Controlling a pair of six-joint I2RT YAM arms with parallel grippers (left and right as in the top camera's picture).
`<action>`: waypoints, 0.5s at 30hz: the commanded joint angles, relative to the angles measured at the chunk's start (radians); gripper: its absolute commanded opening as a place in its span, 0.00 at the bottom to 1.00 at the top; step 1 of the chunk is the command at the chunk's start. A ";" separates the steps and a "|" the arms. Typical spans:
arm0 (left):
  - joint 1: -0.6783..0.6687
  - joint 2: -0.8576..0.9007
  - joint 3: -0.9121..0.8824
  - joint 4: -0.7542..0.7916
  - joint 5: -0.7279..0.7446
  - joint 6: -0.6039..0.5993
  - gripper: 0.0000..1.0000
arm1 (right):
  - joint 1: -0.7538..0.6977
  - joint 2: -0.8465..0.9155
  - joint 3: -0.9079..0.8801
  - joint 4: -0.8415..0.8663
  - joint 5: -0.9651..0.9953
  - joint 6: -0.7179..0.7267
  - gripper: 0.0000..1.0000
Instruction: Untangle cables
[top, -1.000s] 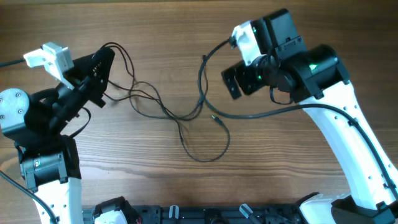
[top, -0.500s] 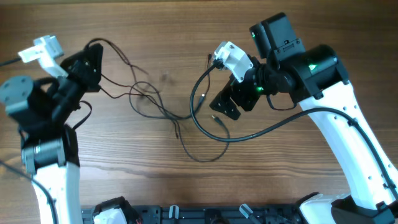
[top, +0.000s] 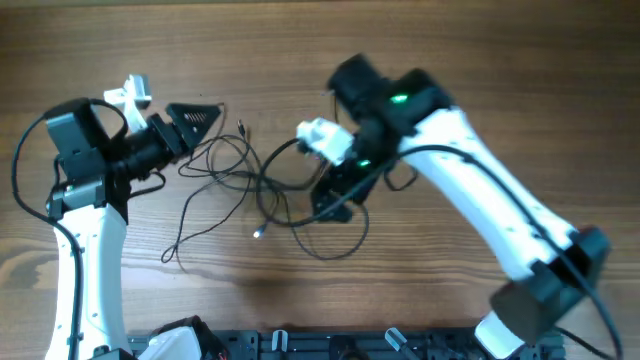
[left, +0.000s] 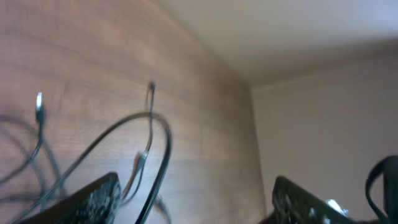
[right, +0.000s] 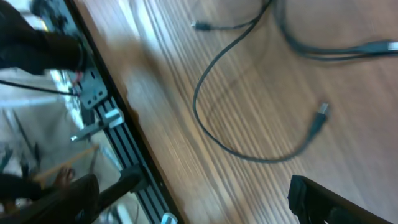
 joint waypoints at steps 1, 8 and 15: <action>0.005 -0.006 0.001 -0.130 -0.266 0.200 0.84 | 0.073 0.102 0.002 0.016 0.167 0.105 1.00; 0.005 -0.010 0.001 -0.206 -0.568 0.218 1.00 | 0.123 0.226 0.002 0.133 0.189 0.188 1.00; 0.005 -0.010 0.001 -0.145 -0.605 0.211 1.00 | 0.167 0.287 0.000 0.286 0.133 0.287 1.00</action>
